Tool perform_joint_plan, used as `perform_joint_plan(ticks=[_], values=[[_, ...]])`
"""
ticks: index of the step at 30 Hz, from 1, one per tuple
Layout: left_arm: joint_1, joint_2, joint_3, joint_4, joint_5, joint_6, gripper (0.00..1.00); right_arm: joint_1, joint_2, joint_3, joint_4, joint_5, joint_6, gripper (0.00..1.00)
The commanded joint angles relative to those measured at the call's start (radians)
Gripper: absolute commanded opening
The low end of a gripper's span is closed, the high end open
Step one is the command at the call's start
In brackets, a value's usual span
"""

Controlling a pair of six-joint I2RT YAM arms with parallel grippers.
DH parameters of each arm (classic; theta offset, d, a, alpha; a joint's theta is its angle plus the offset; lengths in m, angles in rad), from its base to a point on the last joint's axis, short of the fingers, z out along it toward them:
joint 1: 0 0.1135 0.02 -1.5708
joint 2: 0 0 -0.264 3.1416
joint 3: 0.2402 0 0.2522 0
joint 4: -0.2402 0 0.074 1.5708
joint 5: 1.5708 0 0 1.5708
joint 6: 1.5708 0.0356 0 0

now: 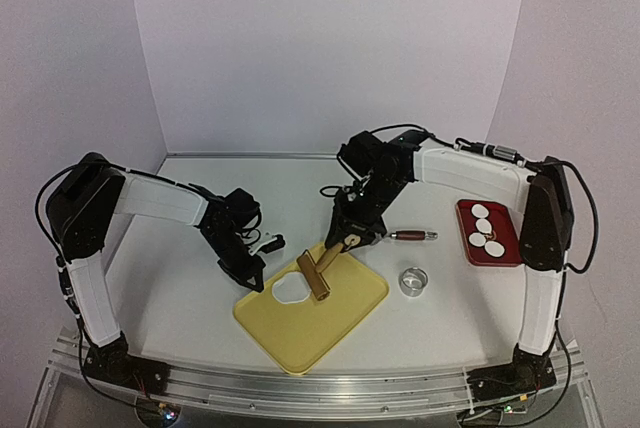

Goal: Roll out the dumpling wrappers from the dough

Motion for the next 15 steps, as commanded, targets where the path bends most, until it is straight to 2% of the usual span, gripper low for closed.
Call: perform_joint_plan(ticks=[1, 5, 8, 15], values=[[-0.010, -0.004, 0.029, 0.015, 0.044, 0.032, 0.00, 0.003, 0.092, 0.090, 0.045, -0.002, 0.063, 0.00], [-0.010, -0.009, 0.028, 0.015, 0.043, 0.032, 0.00, 0.003, 0.162, 0.129, 0.044, -0.027, 0.087, 0.00], [-0.010, -0.010, 0.026, 0.016, 0.042, 0.032, 0.00, 0.000, 0.186, 0.130, 0.030, 0.011, 0.110, 0.00], [-0.010, -0.012, 0.025, 0.015, 0.034, 0.032, 0.00, -0.002, 0.212, 0.131, -0.181, 0.154, 0.099, 0.00]])
